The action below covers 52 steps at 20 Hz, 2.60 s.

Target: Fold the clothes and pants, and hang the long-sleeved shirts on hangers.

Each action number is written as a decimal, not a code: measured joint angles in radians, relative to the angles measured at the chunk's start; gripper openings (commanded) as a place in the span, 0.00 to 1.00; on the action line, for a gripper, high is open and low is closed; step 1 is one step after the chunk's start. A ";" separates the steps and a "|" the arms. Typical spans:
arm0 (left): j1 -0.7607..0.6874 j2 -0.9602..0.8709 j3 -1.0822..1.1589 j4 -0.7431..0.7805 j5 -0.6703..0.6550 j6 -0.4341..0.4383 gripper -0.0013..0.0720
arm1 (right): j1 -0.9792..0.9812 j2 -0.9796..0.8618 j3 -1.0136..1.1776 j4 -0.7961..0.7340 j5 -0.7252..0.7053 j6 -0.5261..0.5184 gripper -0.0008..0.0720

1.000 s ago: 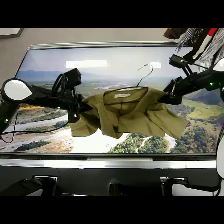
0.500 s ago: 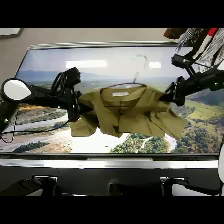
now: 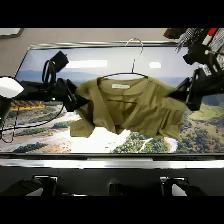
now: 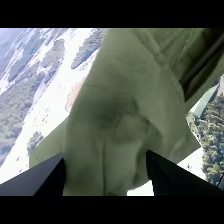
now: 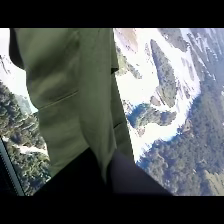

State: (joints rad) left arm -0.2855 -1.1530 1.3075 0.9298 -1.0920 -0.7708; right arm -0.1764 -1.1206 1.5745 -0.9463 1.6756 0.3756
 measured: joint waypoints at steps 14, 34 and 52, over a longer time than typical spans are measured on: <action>0.205 0.013 0.003 0.013 0.019 -0.603 0.95 | 0.000 0.340 0.000 -0.359 -0.185 0.549 0.04; 0.214 0.016 0.003 0.000 0.019 -0.654 0.94 | 0.000 0.054 0.240 -1.637 -0.463 1.766 0.04; 0.214 0.014 0.003 0.007 0.019 -0.655 0.94 | -0.394 -0.064 0.449 -1.711 -0.690 1.872 0.04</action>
State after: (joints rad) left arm -0.0711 -1.1385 1.3106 0.9371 -1.0725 -1.4258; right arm -0.5701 -1.1843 2.0232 -2.6572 0.9852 2.2471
